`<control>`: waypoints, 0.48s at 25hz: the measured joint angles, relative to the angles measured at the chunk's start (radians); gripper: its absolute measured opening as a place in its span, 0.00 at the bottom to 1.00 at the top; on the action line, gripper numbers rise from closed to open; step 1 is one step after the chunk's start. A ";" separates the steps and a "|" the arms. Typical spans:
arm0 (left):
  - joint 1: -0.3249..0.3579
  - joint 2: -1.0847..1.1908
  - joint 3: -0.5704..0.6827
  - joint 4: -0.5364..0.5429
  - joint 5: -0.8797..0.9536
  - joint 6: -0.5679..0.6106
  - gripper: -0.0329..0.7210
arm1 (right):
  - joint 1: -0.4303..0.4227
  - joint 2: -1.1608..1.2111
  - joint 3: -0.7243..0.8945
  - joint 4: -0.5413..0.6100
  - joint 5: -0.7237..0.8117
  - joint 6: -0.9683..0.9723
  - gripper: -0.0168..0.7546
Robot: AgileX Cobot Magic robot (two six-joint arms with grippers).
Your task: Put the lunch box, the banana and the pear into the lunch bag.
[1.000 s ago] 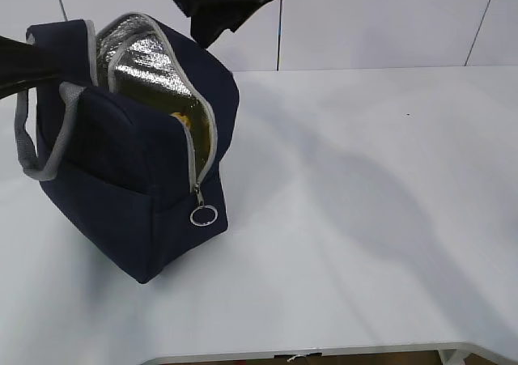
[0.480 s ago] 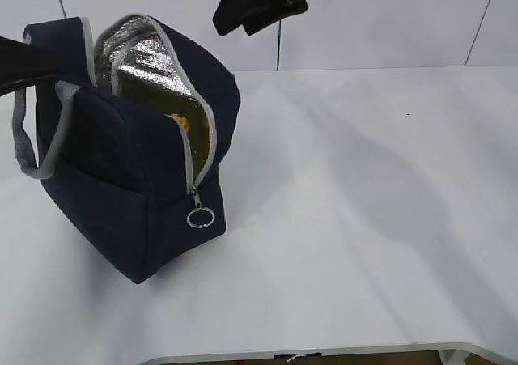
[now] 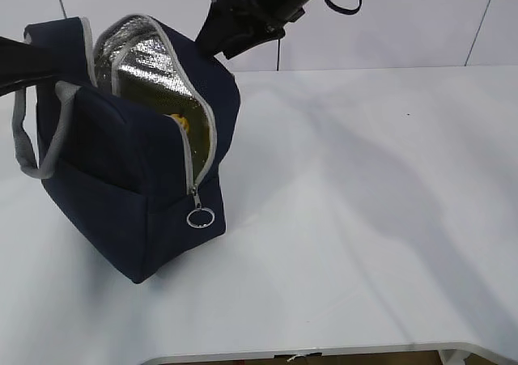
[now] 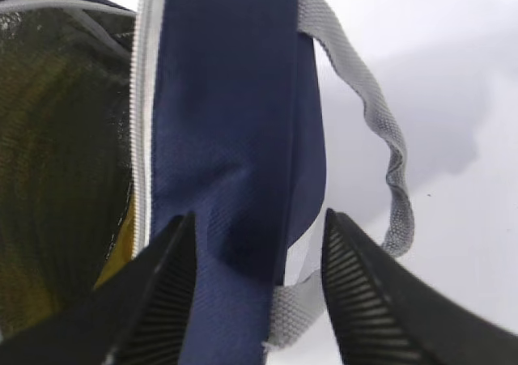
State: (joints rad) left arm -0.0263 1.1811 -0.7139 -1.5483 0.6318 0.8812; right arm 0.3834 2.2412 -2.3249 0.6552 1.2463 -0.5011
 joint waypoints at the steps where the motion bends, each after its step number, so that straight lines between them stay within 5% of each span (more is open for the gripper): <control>1: 0.000 0.000 0.000 0.000 0.000 0.000 0.02 | 0.000 0.006 0.000 0.005 0.000 -0.004 0.56; 12: 0.000 0.000 0.000 0.000 -0.002 0.002 0.02 | 0.000 0.032 0.003 0.082 0.000 -0.069 0.25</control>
State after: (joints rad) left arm -0.0263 1.1811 -0.7139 -1.5483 0.6296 0.8831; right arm 0.3834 2.2729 -2.3223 0.7373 1.2463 -0.5702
